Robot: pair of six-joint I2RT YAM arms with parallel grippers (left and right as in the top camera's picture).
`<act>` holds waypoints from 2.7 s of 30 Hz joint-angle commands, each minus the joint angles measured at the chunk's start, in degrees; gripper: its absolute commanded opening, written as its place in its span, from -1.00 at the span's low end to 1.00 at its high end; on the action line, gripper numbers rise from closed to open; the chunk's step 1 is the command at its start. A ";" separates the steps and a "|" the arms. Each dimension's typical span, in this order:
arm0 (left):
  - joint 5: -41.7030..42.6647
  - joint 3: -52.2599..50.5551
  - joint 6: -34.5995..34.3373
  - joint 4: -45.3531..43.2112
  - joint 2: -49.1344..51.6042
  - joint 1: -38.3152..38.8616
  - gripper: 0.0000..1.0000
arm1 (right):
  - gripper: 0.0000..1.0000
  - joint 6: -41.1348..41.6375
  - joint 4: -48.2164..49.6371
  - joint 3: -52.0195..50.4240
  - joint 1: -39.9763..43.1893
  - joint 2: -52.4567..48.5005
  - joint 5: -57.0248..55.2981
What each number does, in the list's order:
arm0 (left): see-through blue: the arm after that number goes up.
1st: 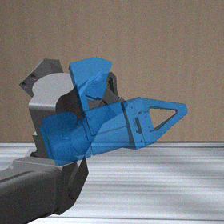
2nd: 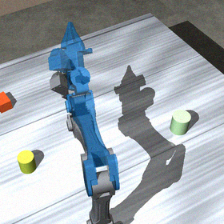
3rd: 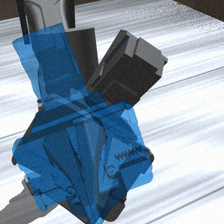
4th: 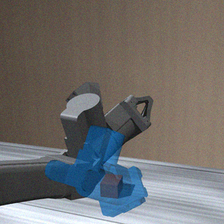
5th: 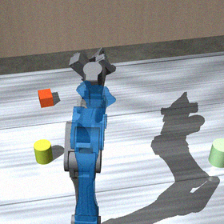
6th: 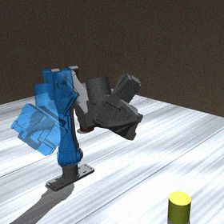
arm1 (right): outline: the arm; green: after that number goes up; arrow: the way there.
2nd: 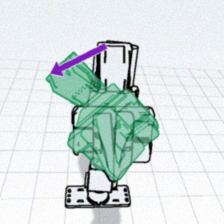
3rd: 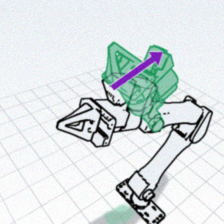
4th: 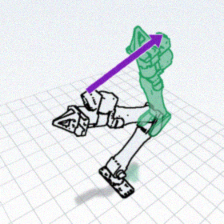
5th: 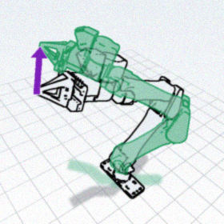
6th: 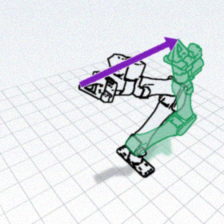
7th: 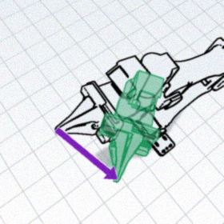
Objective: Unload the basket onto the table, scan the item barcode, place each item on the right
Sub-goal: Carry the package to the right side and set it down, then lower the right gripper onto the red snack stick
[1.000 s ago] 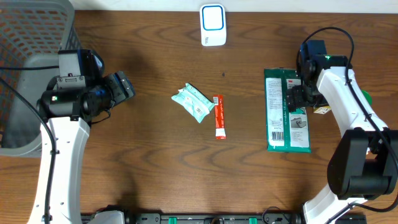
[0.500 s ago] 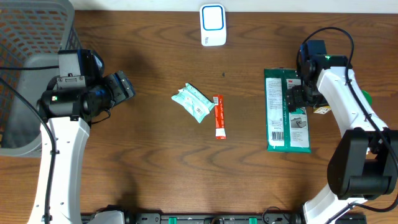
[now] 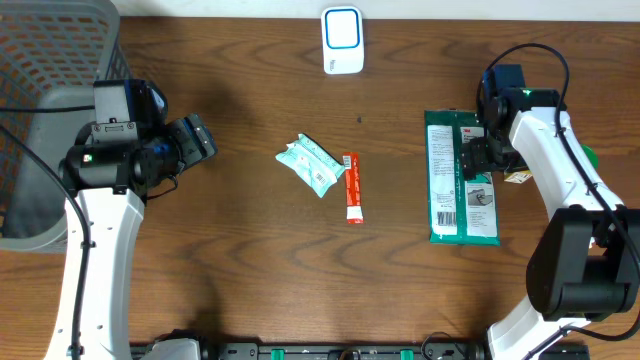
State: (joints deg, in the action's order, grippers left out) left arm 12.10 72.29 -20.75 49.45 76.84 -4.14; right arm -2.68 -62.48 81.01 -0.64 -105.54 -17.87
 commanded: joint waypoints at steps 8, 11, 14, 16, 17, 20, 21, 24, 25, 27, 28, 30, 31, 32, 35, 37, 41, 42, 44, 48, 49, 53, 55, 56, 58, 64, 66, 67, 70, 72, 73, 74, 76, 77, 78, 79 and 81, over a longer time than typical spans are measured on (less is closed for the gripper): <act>0.26 0.15 0.52 0.02 0.24 -0.35 0.70 | 0.99 0.28 -0.04 0.94 0.22 0.42 -1.14; 0.26 0.15 0.52 0.00 0.24 -0.35 0.70 | 0.98 0.28 0.50 0.94 0.22 0.42 -0.83; 0.26 0.15 0.52 0.00 0.24 -0.35 0.71 | 0.99 0.31 4.85 0.94 0.17 0.42 3.37; 0.26 0.15 0.52 0.02 0.24 -0.35 0.70 | 0.99 0.31 6.82 0.94 0.20 0.42 6.34; 0.26 0.15 0.52 0.02 0.24 -0.35 0.70 | 0.99 0.31 7.50 0.94 0.26 0.42 7.23; 0.26 0.15 0.52 0.02 0.24 -0.35 0.71 | 0.98 1.66 8.92 0.90 0.28 0.42 10.75; 0.26 0.15 0.52 0.02 0.24 -0.35 0.70 | 0.98 2.69 9.66 0.90 0.28 0.42 16.02; 0.26 0.15 0.55 0.02 0.24 -0.35 0.70 | 0.98 3.50 8.44 0.85 0.04 0.42 34.51; 0.26 0.15 0.55 0.00 0.24 -0.35 0.70 | 0.98 3.52 7.54 0.72 -0.13 0.42 37.99; 0.26 0.15 0.55 0.02 0.24 -0.35 0.71 | 0.98 3.85 6.01 0.11 -0.83 0.42 47.56; 0.26 0.15 0.52 0.02 0.24 -0.35 0.70 | 0.98 3.85 5.64 -0.22 -1.22 0.42 50.21; 0.26 0.15 0.55 0.02 0.24 -0.35 0.70 | 0.38 3.87 5.44 -1.25 -3.02 0.42 54.86; 0.26 0.15 0.52 0.02 0.24 -0.35 0.71 | -0.07 3.96 5.42 -1.73 -4.28 0.42 55.17; 0.26 0.15 0.52 0.00 0.24 -0.35 0.70 | -0.46 4.00 5.44 -2.12 -5.42 0.42 55.15; 0.26 0.15 0.52 0.02 0.24 -0.35 0.71 | -0.58 6.62 6.58 -3.89 -9.88 0.42 52.63; 0.26 0.15 0.52 0.02 0.24 -0.35 0.70 | -0.32 9.62 9.07 -5.38 -13.51 0.42 47.67; 0.26 0.15 0.55 0.02 0.24 -0.35 0.71 | -0.03 18.01 14.25 -7.41 -19.91 0.42 33.81; 0.26 0.15 0.52 0.02 0.24 -0.35 0.70 | -0.03 19.08 16.04 -7.87 -21.55 0.42 31.58; 0.26 0.15 0.55 0.02 0.24 -0.35 0.70 | -0.05 21.44 18.75 -8.72 -24.06 0.42 27.56; 0.26 0.15 0.52 0.02 0.24 -0.35 0.70 | -0.10 28.30 20.94 -10.34 -28.17 0.42 18.32; 0.26 0.15 0.52 0.00 0.24 -0.35 0.71 | -0.13 28.57 21.66 -10.78 -28.92 0.42 17.64; 0.26 0.15 0.52 0.00 0.24 -0.35 0.70 | -0.21 28.61 25.07 -12.79 -31.45 0.42 17.66; 0.26 0.15 0.52 0.00 0.24 -0.35 0.70 | -0.21 29.03 26.43 -13.75 -32.04 0.42 17.66; 0.26 0.15 0.52 0.02 0.24 -0.35 0.70 | -0.24 29.16 27.23 -14.34 -32.22 0.42 17.73; 0.26 0.15 0.55 0.02 0.24 -0.35 0.71 | -0.25 30.21 29.57 -16.04 -32.54 0.42 17.73; 0.26 0.15 0.52 0.02 0.24 -0.35 0.70 | -0.39 32.28 39.34 -22.69 -32.89 0.42 17.75; 0.26 0.15 0.52 0.02 0.24 -0.35 0.70 | -0.40 33.11 41.24 -24.15 -32.89 0.42 17.75; 0.26 0.15 0.52 0.02 0.24 -0.35 0.70 | -0.39 33.51 41.55 -24.37 -32.81 0.42 17.75; 0.26 0.15 0.52 0.02 0.24 -0.35 0.70 | -0.28 33.51 43.10 -24.41 -32.79 0.42 17.73; 0.26 0.15 0.55 0.02 0.24 -0.35 0.70 | -0.31 33.51 44.57 -24.41 -32.79 0.42 17.68; 0.26 0.15 0.52 0.02 0.24 -0.35 0.70 | -0.36 33.51 46.10 -24.41 -32.79 0.42 17.66; 0.26 0.15 0.55 0.00 0.24 -0.35 0.70 | -0.40 33.51 48.00 -24.41 -32.79 0.42 16.74; 0.26 0.15 0.55 0.00 0.24 -0.35 0.70 | -0.46 33.51 48.59 -24.41 -32.79 0.42 14.12; 0.26 0.15 0.52 0.02 0.24 -0.35 0.70 | -0.49 33.51 48.54 -24.44 -32.79 0.42 12.68; 0.26 0.15 0.52 0.00 0.24 -0.35 0.70 | -0.52 33.51 48.52 -24.59 -32.79 0.42 11.65; 0.26 0.15 0.55 0.00 0.24 -0.35 0.70 | -0.53 33.51 48.59 -24.83 -32.79 0.39 11.08; 0.26 0.15 0.52 0.02 0.24 -0.35 0.70 | -0.53 33.53 49.48 -25.73 -32.81 0.39 10.84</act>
State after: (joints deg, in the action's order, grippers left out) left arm 12.10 72.29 -20.75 49.45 76.84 -4.14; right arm 30.41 -13.72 56.60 -33.17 -105.06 -3.75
